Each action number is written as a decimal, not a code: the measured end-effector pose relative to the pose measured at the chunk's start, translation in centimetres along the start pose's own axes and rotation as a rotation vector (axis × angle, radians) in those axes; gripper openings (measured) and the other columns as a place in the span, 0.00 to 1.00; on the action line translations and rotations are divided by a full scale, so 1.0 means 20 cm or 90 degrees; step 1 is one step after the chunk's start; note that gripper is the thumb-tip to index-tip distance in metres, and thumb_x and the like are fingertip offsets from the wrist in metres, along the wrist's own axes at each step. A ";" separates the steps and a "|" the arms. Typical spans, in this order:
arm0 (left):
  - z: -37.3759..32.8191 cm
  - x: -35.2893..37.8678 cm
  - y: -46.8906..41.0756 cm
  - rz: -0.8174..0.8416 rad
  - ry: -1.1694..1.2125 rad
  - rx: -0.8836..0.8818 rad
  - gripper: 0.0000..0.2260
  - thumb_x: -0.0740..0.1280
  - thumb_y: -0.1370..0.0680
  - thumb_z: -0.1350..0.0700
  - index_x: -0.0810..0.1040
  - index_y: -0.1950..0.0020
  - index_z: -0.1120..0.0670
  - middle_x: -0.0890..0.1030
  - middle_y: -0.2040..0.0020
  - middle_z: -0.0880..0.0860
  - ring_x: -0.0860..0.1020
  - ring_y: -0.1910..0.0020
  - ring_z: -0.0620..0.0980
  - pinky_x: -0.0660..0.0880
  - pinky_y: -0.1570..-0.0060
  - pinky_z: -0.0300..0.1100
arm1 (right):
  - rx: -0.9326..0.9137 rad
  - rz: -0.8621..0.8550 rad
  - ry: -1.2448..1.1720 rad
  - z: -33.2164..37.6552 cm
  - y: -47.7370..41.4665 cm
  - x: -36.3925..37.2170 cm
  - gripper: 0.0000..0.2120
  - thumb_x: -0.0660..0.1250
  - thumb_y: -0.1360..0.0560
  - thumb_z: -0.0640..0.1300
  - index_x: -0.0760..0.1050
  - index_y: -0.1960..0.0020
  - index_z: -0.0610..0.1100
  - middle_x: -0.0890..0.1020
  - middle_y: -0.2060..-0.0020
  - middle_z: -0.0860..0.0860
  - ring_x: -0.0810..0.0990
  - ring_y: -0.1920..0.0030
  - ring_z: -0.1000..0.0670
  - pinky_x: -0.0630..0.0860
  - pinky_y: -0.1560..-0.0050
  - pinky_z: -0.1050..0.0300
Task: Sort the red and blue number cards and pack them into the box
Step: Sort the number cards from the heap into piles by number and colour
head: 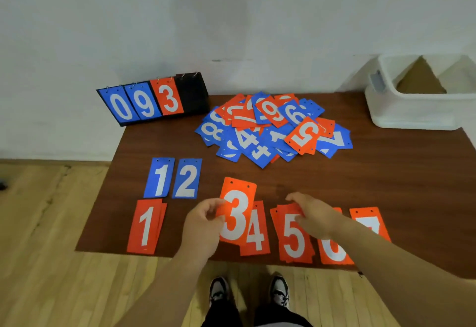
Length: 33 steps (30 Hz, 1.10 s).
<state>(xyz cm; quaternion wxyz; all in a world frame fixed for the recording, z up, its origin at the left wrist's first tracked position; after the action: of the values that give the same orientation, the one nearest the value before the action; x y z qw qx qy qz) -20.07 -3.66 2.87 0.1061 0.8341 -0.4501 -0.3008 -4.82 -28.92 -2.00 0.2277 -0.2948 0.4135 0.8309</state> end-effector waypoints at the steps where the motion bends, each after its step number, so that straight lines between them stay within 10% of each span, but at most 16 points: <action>1: 0.03 0.00 0.01 -0.015 0.006 -0.014 0.14 0.70 0.21 0.62 0.81 0.45 0.42 0.81 0.42 0.44 0.79 0.42 0.47 0.82 0.45 0.46 | 0.010 0.008 0.013 -0.01 -0.01 0.01 0.26 0.66 0.22 0.42 0.66 0.25 0.53 0.73 0.30 0.52 0.75 0.33 0.48 0.73 0.33 0.54; 20: 0.41 -0.02 -0.08 -0.082 -0.124 -0.085 0.06 0.69 0.19 0.54 0.77 0.43 0.45 0.81 0.45 0.46 0.80 0.43 0.49 0.78 0.51 0.40 | -0.053 -0.052 0.205 0.33 -0.04 0.37 0.35 0.63 0.22 0.64 0.53 0.20 0.59 0.50 0.19 0.49 0.48 0.19 0.41 0.52 0.21 0.38; 33: 0.31 -0.16 -0.21 0.000 -0.521 0.180 0.30 0.66 0.23 0.35 0.65 0.24 0.43 0.68 0.28 0.48 0.67 0.28 0.50 0.71 0.32 0.49 | 0.105 -0.163 0.142 0.42 -0.05 0.22 0.38 0.65 0.25 0.67 0.56 0.20 0.57 0.56 0.20 0.50 0.54 0.20 0.42 0.57 0.24 0.38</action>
<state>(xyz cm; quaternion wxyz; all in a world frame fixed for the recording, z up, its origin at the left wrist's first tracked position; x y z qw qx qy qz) -22.19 1.95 -2.63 -0.1963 0.6527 -0.4917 -0.5419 -9.99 -20.93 -1.53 0.3076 -0.4153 0.4620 0.7208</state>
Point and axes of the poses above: each hand's wrist, its own y-axis away from the middle knuckle, its own x-axis out of the palm, z = x × y, the point moved 7 cm from there along -y, towards the middle knuckle
